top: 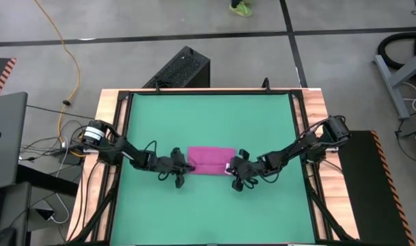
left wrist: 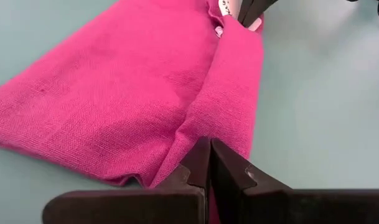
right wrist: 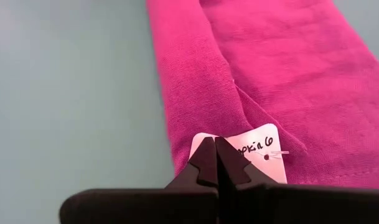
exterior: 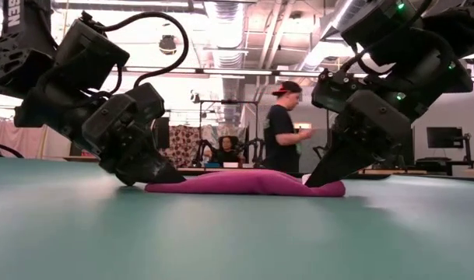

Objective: Roll towel into tight, uniform cylinder
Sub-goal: Roll the pink towel

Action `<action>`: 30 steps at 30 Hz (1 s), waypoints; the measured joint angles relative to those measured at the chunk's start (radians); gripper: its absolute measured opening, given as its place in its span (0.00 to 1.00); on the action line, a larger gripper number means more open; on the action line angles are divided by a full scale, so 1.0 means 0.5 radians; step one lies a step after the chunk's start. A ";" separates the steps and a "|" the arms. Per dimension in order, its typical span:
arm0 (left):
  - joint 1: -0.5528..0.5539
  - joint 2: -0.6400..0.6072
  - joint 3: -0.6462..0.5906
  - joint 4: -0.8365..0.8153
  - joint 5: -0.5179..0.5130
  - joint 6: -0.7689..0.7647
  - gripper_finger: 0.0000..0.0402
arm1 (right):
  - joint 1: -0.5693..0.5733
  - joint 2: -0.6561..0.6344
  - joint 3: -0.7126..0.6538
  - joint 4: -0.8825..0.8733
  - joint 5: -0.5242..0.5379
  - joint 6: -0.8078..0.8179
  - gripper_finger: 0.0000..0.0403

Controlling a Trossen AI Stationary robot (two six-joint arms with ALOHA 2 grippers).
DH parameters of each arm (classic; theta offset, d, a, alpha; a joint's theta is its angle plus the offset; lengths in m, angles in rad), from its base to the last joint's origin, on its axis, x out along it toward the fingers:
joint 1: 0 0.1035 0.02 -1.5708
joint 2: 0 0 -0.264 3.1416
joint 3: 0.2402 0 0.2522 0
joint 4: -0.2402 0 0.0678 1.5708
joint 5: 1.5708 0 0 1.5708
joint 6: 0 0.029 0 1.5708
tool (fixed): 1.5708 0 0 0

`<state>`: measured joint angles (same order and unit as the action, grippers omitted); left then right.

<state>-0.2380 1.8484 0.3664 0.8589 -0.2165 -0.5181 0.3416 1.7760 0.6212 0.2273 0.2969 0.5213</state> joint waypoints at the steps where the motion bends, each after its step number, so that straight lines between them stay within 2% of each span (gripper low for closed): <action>1: 0.005 0.000 0.000 0.001 0.011 0.002 0.00 | 0.006 0.000 0.000 0.000 0.004 0.019 0.01; 8: 0.009 -0.098 -0.004 -0.069 0.124 0.084 0.00 | 0.012 0.000 0.000 0.000 0.025 0.106 0.01; 17: 0.006 -0.530 -0.008 -0.523 0.142 0.505 0.03 | 0.013 0.000 0.000 0.009 0.041 0.106 0.01; 20: -0.006 -0.677 -0.011 -0.691 0.141 0.672 0.09 | 0.013 0.000 0.000 0.011 0.040 0.098 0.01; 24: -0.055 -0.838 -0.008 -0.745 0.121 1.037 0.20 | 0.013 0.000 0.000 0.012 0.041 0.078 0.01; 30: -0.135 -0.890 -0.005 -0.733 0.076 1.336 0.42 | 0.013 0.000 0.000 0.013 0.040 0.076 0.01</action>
<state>-0.3054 1.4037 0.3637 0.4926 -0.1785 0.1498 0.3481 1.7760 0.6212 0.2340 0.3171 0.5594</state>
